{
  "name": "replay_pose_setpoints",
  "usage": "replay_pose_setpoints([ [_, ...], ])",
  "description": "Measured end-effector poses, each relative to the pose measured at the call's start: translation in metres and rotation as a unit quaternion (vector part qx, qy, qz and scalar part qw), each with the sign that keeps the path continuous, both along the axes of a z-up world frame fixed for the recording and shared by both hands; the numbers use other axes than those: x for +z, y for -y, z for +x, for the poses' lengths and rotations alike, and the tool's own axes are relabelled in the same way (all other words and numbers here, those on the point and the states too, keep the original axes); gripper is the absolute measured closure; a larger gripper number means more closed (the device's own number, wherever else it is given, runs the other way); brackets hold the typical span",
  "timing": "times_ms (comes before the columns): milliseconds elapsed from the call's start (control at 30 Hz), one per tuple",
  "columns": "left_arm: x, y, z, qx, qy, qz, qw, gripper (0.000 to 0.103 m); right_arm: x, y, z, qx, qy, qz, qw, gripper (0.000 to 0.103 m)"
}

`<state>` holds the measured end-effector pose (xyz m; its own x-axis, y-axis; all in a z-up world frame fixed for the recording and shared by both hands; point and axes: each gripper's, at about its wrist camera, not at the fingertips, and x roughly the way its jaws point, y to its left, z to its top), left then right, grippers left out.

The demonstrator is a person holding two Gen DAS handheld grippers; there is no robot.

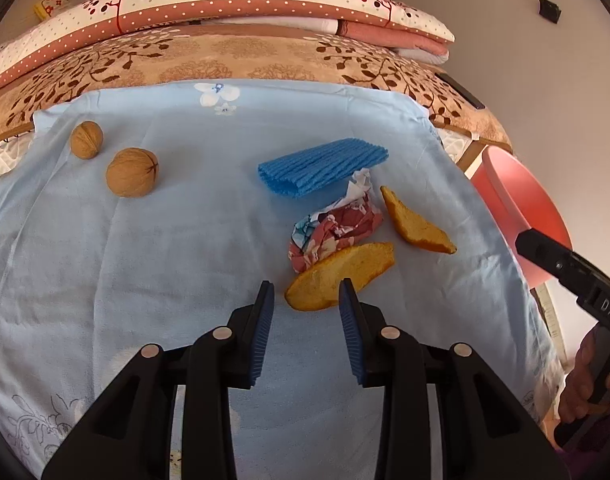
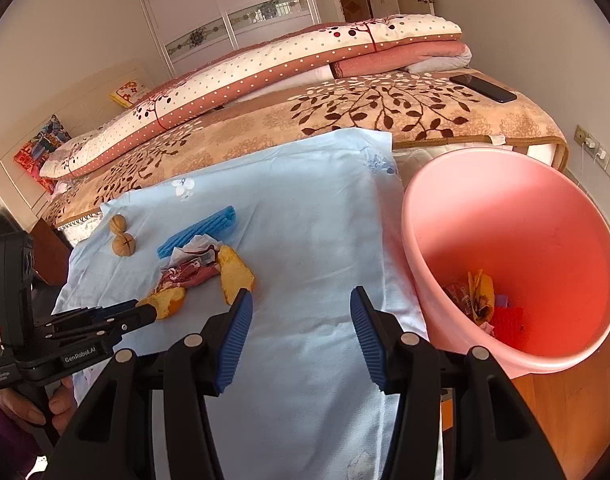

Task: Collect trash
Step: 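Grasp an orange peel with the left tool while the right tool grasps another peel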

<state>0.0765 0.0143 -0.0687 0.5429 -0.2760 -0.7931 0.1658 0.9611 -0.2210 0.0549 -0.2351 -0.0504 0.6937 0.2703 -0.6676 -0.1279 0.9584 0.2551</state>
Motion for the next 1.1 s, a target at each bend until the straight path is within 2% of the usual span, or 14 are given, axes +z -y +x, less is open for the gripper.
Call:
replay_pose_setpoints([
  [167, 0.001, -0.001, -0.002, 0.000, 0.004, -0.011, 0.9999, 0.071, -0.002, -0.008, 0.005, 0.019, -0.015, 0.014, 1.000, 0.053],
  [200, 0.003, 0.000, -0.003, -0.003, 0.009, -0.012, 0.9999, 0.080, -0.002, -0.010, 0.005, 0.023, -0.016, 0.015, 0.999, 0.053],
  [333, 0.009, 0.003, -0.009, -0.012, 0.028, -0.012, 0.9995, 0.096, -0.003, -0.019, 0.009, 0.042, -0.024, 0.020, 0.999, 0.053],
  [500, 0.014, 0.001, -0.015, -0.011, 0.037, -0.019, 0.9991, 0.100, -0.008, -0.031, 0.017, 0.061, -0.039, 0.022, 0.997, 0.053],
  [800, 0.026, -0.009, -0.022, -0.004, 0.055, -0.031, 0.9980, 0.100, -0.015, -0.051, 0.042, 0.074, -0.059, 0.014, 0.995, 0.053],
  [967, 0.026, -0.014, -0.024, 0.000, 0.048, -0.038, 0.9981, 0.100, -0.016, -0.054, 0.053, 0.067, -0.063, 0.016, 0.996, 0.053],
  [1067, 0.024, -0.012, -0.022, -0.005, 0.030, -0.039, 0.9988, 0.100, -0.017, -0.056, 0.060, 0.061, -0.068, 0.016, 0.996, 0.053],
  [1100, 0.023, -0.011, -0.022, -0.006, 0.028, -0.040, 0.9988, 0.096, -0.018, -0.057, 0.062, 0.060, -0.069, 0.014, 0.996, 0.053],
])
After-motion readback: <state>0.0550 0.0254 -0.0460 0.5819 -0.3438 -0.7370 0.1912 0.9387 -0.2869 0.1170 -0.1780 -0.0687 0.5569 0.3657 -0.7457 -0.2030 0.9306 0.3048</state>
